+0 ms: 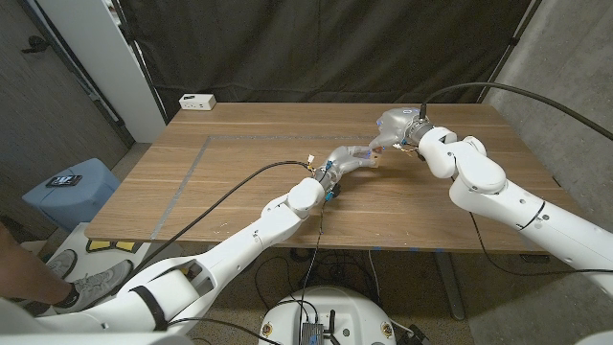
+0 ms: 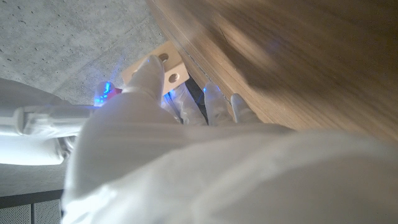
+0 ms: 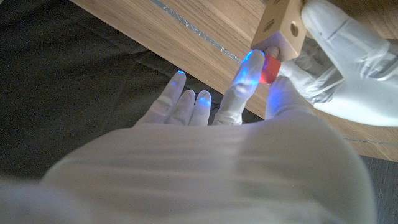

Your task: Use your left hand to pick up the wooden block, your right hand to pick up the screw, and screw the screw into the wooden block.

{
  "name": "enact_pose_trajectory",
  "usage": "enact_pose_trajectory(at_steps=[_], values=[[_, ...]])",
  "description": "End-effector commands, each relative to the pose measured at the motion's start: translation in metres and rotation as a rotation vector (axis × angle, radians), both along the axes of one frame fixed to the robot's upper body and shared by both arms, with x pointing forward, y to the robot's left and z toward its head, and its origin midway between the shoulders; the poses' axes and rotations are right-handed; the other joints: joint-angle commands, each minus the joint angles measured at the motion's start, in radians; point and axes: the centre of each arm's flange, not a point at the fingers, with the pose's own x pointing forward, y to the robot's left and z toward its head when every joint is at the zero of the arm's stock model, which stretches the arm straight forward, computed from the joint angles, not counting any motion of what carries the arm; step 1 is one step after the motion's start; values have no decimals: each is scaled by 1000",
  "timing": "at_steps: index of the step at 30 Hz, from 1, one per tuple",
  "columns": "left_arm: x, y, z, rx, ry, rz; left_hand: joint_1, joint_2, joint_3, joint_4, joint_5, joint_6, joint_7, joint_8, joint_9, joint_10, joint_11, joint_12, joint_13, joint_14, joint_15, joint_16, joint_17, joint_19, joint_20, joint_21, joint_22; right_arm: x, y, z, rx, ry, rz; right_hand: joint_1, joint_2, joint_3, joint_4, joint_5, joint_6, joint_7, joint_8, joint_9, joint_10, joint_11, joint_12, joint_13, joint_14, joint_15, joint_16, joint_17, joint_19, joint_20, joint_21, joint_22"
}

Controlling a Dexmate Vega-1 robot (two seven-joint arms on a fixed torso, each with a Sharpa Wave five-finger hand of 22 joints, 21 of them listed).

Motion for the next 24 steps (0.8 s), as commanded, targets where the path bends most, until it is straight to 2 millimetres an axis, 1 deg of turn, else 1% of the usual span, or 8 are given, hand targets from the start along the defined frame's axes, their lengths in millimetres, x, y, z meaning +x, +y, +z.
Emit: enact_pose_trajectory(at_steps=[1,5,10,11,12,19,22,24], values=[[-2,-1,-2,1,2,0,0,7,7,3,6,2,6,6,2,7,-2,8,2,6,-62,0,1,7,7,1,5,-1,1,-3,15,-34,-33,-18,-6,-14,4,-1,19,1,13,2,22,-1,9,-1,14,-45,4,1,6,1,-2,6],[-3,0,-3,1,1,1,1,7,8,2,6,3,5,7,2,7,-2,7,2,6,-61,0,1,7,7,1,5,-2,1,-3,13,-35,-42,-29,-10,-19,6,-1,20,8,14,0,24,2,7,-1,18,-47,4,1,6,2,-3,6],[-4,1,-3,-2,-1,3,1,6,8,2,7,4,6,7,2,7,-2,7,2,7,-61,0,1,7,6,1,5,-7,0,-3,8,-39,-52,-41,-11,-25,10,-2,12,8,13,2,25,6,4,-1,18,-46,3,2,6,1,-4,6],[-4,1,-3,-3,-1,2,1,6,8,2,7,4,6,7,2,7,-2,7,2,6,-62,0,1,7,6,1,5,-7,0,-2,9,-38,-54,-46,-12,-27,12,-2,8,8,14,5,25,14,3,-1,18,-45,2,2,6,2,-5,6],[-4,2,-3,-4,-1,2,1,6,8,2,7,4,6,7,2,7,-2,7,2,6,-62,0,1,7,6,1,5,-8,-1,-2,10,-38,-54,-47,-12,-28,12,-2,8,9,15,6,25,14,3,-1,17,-45,2,2,6,2,-5,6],[-4,3,-4,-6,-2,0,0,6,9,2,7,4,5,7,2,6,-2,7,2,7,-62,0,1,6,7,1,5,-16,-2,0,6,-43,-61,-71,-16,-40,18,-2,-29,11,13,19,25,21,-4,-1,17,-40,-1,3,4,6,-7,6],[-4,4,-4,-6,0,0,0,6,9,2,7,3,6,7,2,6,-2,7,2,7,-62,0,0,6,6,1,5,-18,-2,0,8,-43,-62,-81,-19,-45,20,-2,-46,11,9,21,22,34,-8,-1,15,-38,-3,3,3,8,-8,6],[-4,4,-4,-6,0,-1,0,6,9,2,7,3,6,7,2,6,-2,7,2,7,-62,0,1,7,6,1,5,-19,-2,1,11,-42,-60,-87,-19,-48,22,-2,-59,13,6,23,21,34,-10,0,15,-36,-4,3,2,9,-9,6]])
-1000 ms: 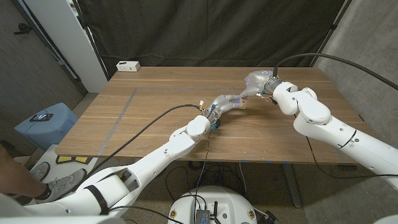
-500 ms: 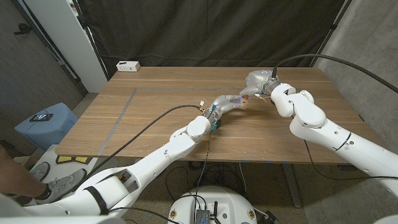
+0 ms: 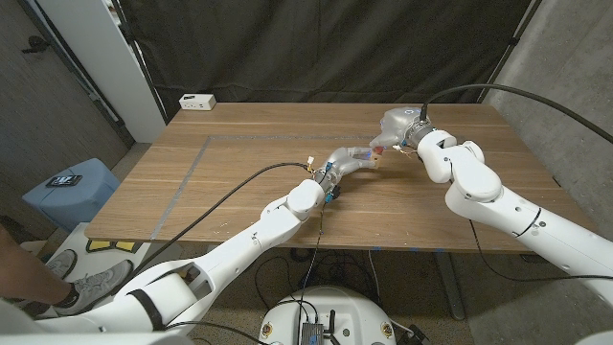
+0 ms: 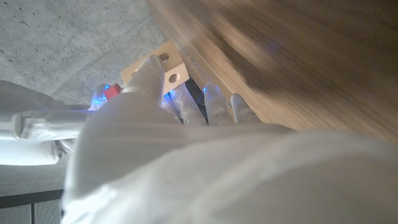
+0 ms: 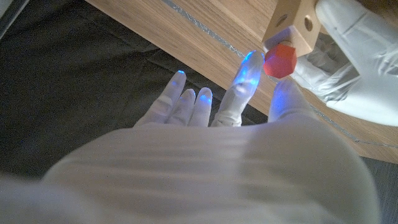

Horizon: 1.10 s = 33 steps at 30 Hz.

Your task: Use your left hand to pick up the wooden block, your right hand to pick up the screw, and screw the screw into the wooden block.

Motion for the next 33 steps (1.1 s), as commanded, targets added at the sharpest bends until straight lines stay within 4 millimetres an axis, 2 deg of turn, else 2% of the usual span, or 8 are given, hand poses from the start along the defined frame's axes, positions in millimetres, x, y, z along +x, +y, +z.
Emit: enact_pose_trajectory(at_steps=[1,7,18,20,33], values=[[-1,3,-1,-6,-1,-1,1,6,9,1,8,3,6,5,1,9,-1,5,2,7,-62,0,0,7,6,1,5,-9,-3,3,3,-4,-16,-18,2,-9,2,-2,-29,4,-3,8,-1,9,-6,0,5,-35,-5,3,2,9,-1,1],[-1,5,-1,-8,1,0,1,6,9,1,8,2,4,5,1,9,-1,5,2,7,-63,0,0,7,6,1,5,-12,-3,4,9,-7,0,-37,3,-18,6,0,-85,10,-24,1,-8,27,-13,0,1,-28,-10,4,-2,14,-3,1],[-1,5,-1,-10,1,-1,-1,5,9,2,7,-1,4,4,1,8,-1,5,2,7,-62,0,1,7,5,1,5,-19,-5,9,25,6,55,-46,13,-25,-4,1,-271,12,-114,-36,-56,47,-30,4,-18,-3,-27,-1,-30,31,-9,1],[-1,5,-1,-12,2,-2,-2,5,9,2,7,0,4,4,1,8,-1,5,2,6,-63,0,1,7,6,1,5,-19,-5,9,24,14,64,-46,14,-25,-6,1,-287,17,-122,-40,-67,53,-33,4,-23,0,-30,-2,-34,32,-9,1],[-1,4,-1,-9,3,-3,-5,4,8,4,7,-1,6,4,1,8,-1,5,2,6,-63,0,1,7,5,1,5,-23,-11,13,9,97,119,-29,20,-14,-29,-3,-447,13,-205,-67,-177,53,-42,8,-96,28,-57,-9,-105,54,-17,1]])
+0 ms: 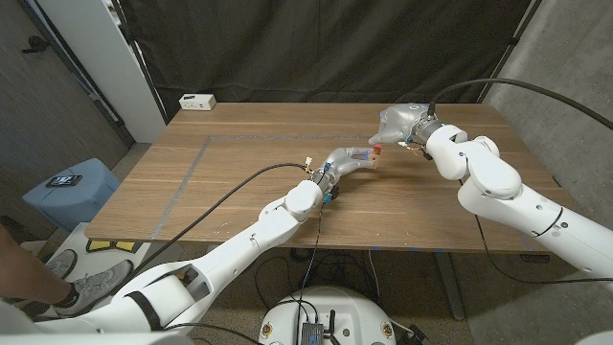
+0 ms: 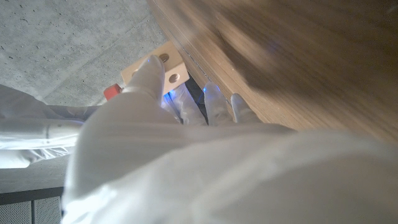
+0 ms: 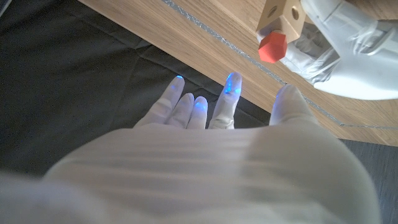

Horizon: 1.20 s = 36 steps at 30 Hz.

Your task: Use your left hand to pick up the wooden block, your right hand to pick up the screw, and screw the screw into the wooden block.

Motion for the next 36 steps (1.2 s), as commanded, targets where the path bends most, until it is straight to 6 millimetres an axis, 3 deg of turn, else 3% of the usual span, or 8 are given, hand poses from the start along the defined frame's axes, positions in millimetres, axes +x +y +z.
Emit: enact_pose_trajectory(at_steps=[1,10,12,20,26,30,36], values=[[0,0,0,0,2,-2,-7,6,8,3,5,0,6,4,1,8,-1,6,2,6,-63,0,1,7,5,1,5,-3,-4,3,-12,75,56,17,6,10,-15,-3,-47,-5,-25,-7,-42,0,-6,6,-29,8,-8,-2,-27,3,-6,1],[-1,-1,0,1,3,-2,-7,7,8,3,5,-1,6,4,1,7,-1,6,2,5,-63,0,1,6,6,1,5,-2,-6,4,-45,116,66,61,12,36,-36,1,-125,-40,-68,-17,-118,-10,-5,6,-80,24,-13,-5,-71,14,-6,0],[-1,-1,0,0,3,-1,-8,6,7,3,5,-1,7,4,1,7,-1,6,2,5,-63,0,1,6,6,0,5,-2,-6,4,-49,120,67,68,12,40,-39,1,-134,-59,-74,-19,-131,-16,-4,6,-88,24,-12,-5,-74,15,-4,0],[-1,-2,0,1,4,0,-9,7,8,4,5,-1,4,4,1,8,-1,6,2,5,-63,1,2,6,7,0,5,0,-7,4,-78,139,68,98,11,55,-47,3,-173,-89,-96,-23,-163,-37,-4,6,-107,23,-12,-7,-81,18,-2,0],[-1,-2,-1,2,5,-1,-10,6,7,4,5,-1,5,4,1,8,-1,6,2,5,-62,1,2,6,6,1,5,2,-8,3,-101,147,57,123,8,66,-53,4,-194,-118,-108,-25,-181,-51,-2,6,-116,21,-10,-7,-83,19,0,-1],[-1,-2,-1,5,5,-2,-10,6,7,4,5,-2,6,4,1,8,-1,6,2,5,-63,1,2,6,5,0,5,4,-8,1,-116,149,43,154,5,79,-58,3,-182,-162,-107,-28,-188,-56,2,6,-121,18,-7,-7,-84,20,1,-1],[-1,-2,-1,5,5,-3,-11,6,7,4,5,-1,6,4,1,8,-1,6,2,5,-63,1,2,5,6,0,5,7,-8,0,-129,146,36,171,3,86,-60,4,-179,-173,-108,-29,-190,-62,4,6,-124,17,-7,-6,-85,20,1,-1]])
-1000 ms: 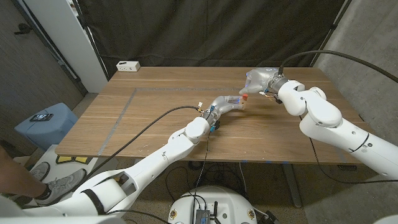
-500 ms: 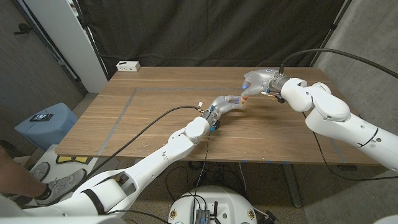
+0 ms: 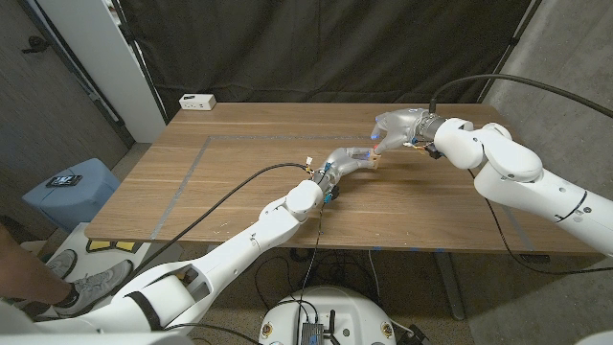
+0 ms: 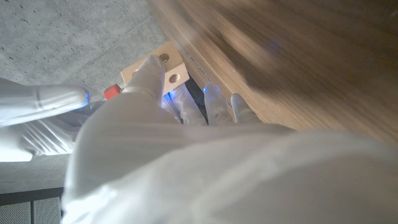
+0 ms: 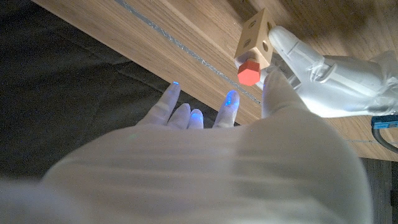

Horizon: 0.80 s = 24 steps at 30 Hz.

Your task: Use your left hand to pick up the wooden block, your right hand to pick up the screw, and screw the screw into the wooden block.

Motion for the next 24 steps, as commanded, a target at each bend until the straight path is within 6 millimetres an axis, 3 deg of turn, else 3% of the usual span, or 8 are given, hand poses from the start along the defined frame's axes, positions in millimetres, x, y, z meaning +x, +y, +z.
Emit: enact_pose_trajectory(at_steps=[1,10,24], values=[[0,-1,-1,5,2,-2,1,6,6,2,4,2,8,8,1,10,1,10,2,4,-62,1,2,5,6,0,5,5,-1,-3,-36,1,-19,24,2,14,-2,4,9,-12,1,2,-5,-8,5,2,-3,0,7,3,0,-1,1,1],[0,0,-1,4,0,0,1,6,6,2,4,2,7,8,1,9,1,9,2,5,-61,1,2,5,6,0,5,10,-3,-3,-47,1,-29,45,-1,22,-2,5,16,-14,2,1,-6,-17,7,2,-1,-6,10,3,1,-2,2,1],[2,0,0,6,1,0,1,6,6,1,4,2,8,8,1,10,1,10,2,5,-62,1,2,5,7,0,5,11,-5,-5,-42,-7,-30,77,-5,37,5,5,77,-10,32,13,9,-34,16,2,9,-5,17,5,12,-10,6,1]])
